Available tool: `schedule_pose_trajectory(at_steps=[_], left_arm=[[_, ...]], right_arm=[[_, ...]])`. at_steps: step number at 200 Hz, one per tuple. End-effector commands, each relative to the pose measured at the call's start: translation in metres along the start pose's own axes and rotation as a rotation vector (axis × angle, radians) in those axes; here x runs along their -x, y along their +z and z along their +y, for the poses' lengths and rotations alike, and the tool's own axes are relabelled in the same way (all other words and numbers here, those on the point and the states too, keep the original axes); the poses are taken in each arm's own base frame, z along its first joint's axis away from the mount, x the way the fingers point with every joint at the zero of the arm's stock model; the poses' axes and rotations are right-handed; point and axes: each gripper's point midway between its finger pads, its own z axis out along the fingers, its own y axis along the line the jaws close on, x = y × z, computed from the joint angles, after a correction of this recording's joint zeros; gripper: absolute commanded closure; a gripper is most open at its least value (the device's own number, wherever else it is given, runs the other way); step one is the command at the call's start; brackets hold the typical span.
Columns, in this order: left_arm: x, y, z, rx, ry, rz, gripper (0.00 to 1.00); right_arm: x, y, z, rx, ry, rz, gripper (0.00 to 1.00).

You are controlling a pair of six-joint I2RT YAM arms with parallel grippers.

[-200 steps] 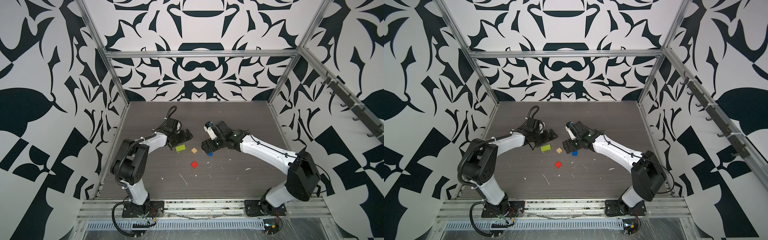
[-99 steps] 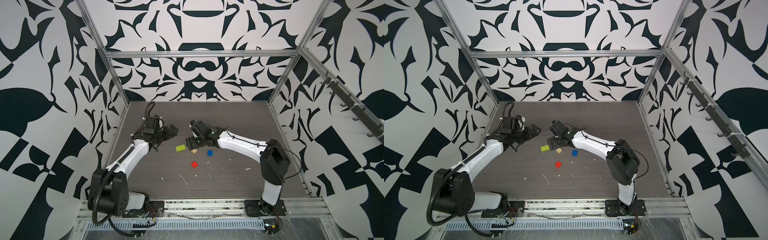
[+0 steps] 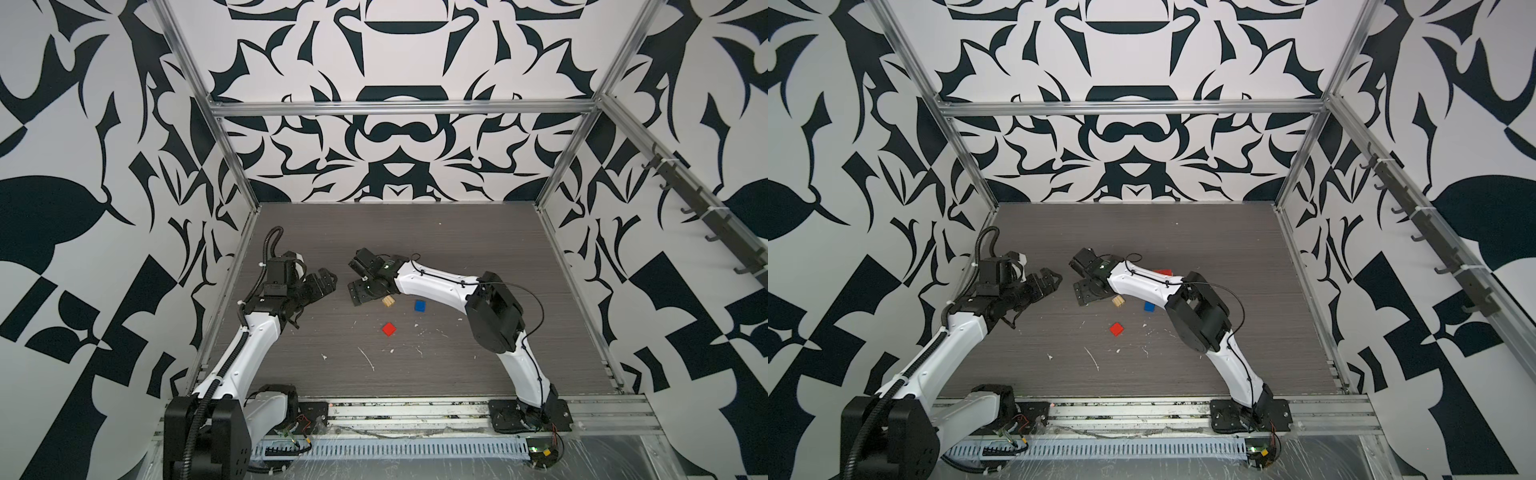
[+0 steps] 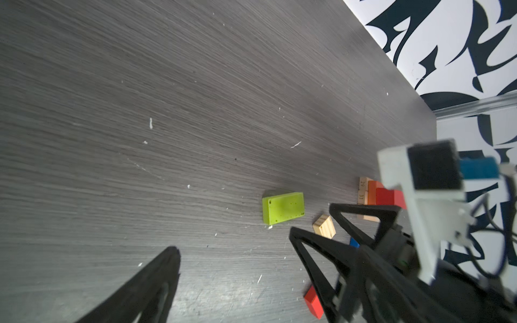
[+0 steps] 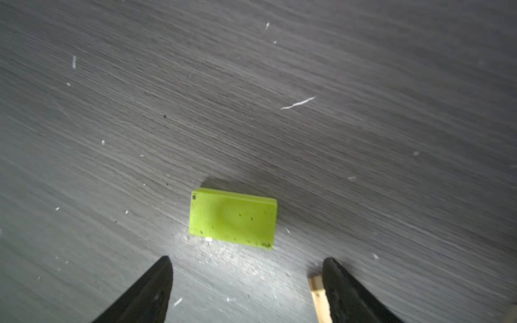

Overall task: Build the wood block tower
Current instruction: 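Move the right gripper over the lime-green block and lower onto it, then close the right gripper on the lime-green block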

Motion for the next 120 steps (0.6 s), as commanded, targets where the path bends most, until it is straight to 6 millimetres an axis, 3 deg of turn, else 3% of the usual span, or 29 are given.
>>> schedule_pose_trajectory(at_steps=[1,120], left_arm=[[-0.005,-0.001,0.000,-0.019,0.011,0.006,0.00],[-0.011,-0.001,0.001,-0.028,0.005,0.023,0.00]], right_arm=[[0.011,-0.009,0.006,-0.016,0.012,-0.024,0.13],[0.008,0.025,0.004,-0.079,-0.028,0.017,0.17]])
